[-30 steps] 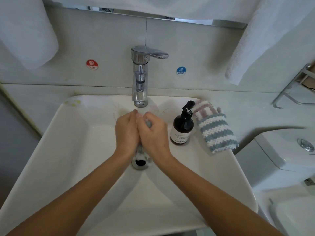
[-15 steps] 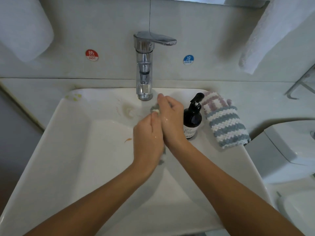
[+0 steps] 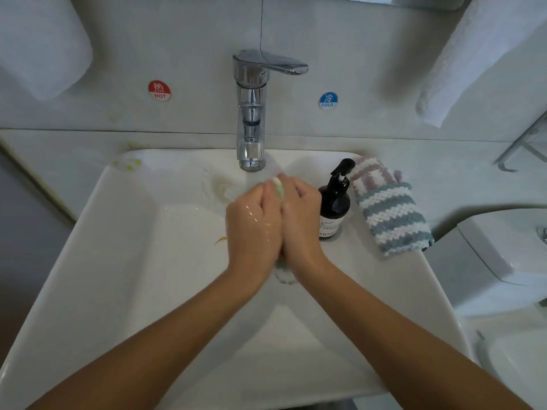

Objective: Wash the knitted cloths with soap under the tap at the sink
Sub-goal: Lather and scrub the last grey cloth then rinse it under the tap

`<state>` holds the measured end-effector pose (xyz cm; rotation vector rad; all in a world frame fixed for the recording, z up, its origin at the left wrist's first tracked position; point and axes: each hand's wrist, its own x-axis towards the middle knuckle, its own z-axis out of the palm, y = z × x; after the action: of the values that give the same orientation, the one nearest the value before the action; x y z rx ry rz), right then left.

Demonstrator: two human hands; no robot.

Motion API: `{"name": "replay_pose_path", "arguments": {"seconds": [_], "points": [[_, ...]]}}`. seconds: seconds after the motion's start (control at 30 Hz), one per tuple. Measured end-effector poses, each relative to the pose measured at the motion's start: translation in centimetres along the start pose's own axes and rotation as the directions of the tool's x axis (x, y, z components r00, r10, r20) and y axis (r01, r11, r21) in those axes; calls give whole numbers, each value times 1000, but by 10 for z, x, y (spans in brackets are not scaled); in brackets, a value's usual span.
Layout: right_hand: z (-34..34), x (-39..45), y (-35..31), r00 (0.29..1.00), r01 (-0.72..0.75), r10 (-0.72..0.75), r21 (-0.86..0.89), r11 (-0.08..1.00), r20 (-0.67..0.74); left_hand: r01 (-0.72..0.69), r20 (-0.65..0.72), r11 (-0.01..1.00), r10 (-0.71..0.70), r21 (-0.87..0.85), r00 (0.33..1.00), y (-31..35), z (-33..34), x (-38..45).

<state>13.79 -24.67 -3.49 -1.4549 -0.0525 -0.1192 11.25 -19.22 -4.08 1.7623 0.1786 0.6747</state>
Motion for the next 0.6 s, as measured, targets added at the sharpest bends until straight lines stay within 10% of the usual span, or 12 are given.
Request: {"name": "replay_pose_path", "arguments": {"seconds": [0.43,0.6], "points": [[4,-18,8,992,45,-28,-136,990,122,186,-16,982,-186,-18,982,-25,-9,28],[7,9,14,994,-109,106,-85,990,-40,76,0,996,-76,49,997,-11,0,-3]]}}
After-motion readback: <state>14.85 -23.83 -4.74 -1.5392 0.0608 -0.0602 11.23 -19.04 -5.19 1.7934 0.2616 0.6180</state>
